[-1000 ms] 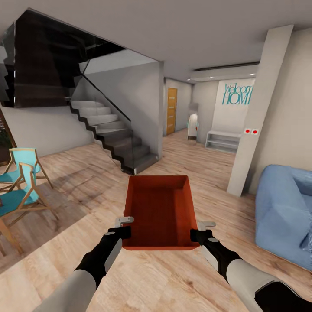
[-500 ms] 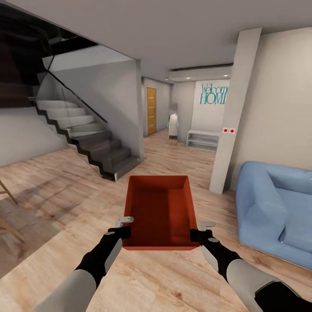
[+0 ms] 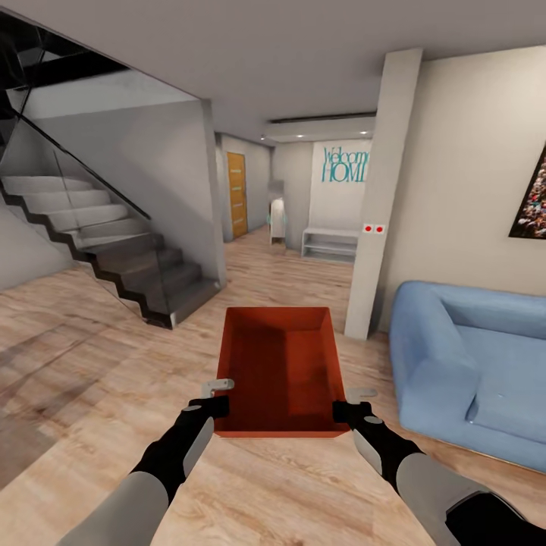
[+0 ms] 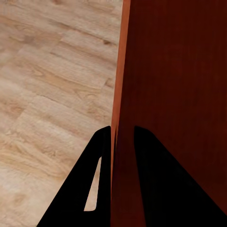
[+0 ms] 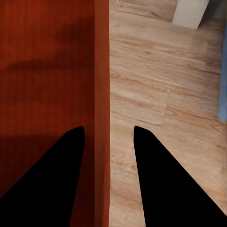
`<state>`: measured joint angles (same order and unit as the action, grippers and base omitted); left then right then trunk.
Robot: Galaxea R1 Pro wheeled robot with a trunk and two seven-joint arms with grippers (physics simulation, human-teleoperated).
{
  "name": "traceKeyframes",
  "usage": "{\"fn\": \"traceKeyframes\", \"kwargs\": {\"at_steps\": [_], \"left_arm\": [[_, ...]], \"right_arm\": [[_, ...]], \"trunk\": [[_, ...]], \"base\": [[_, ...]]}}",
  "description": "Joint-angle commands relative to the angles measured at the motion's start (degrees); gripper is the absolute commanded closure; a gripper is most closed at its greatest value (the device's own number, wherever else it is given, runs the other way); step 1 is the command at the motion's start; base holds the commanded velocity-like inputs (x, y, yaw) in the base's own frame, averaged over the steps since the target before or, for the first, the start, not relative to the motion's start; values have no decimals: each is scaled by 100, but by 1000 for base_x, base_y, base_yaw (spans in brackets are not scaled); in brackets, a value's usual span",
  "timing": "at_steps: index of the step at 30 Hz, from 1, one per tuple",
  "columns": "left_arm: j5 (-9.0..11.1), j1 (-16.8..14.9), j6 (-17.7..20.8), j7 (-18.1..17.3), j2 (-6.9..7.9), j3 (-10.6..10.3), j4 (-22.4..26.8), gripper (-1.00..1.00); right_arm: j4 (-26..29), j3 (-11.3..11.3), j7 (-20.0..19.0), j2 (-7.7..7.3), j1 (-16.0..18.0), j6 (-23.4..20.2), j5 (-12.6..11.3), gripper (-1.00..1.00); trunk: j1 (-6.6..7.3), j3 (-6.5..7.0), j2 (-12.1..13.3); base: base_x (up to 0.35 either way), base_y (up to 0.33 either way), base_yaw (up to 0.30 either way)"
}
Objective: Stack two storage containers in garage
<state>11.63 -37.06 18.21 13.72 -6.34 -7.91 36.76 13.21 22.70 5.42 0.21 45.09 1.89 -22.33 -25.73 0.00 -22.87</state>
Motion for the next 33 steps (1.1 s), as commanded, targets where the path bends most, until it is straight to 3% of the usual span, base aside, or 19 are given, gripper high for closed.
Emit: {"fn": "traceKeyframes", "kwargs": {"at_steps": [1,33], "left_arm": [[-99,-3,-28,92,18,220,24,100],[-99,-3,-28,91,18,220,16,100]], "right_arm": [[-3,-3,-52,-4,1,13,-132,100],[-3,-3,-52,-12,2,13,-137,100]], "trunk": [[-5,-2,-4],[-5,-2,-4]], "base": [[322,0,-16],[322,0,-1]]}}
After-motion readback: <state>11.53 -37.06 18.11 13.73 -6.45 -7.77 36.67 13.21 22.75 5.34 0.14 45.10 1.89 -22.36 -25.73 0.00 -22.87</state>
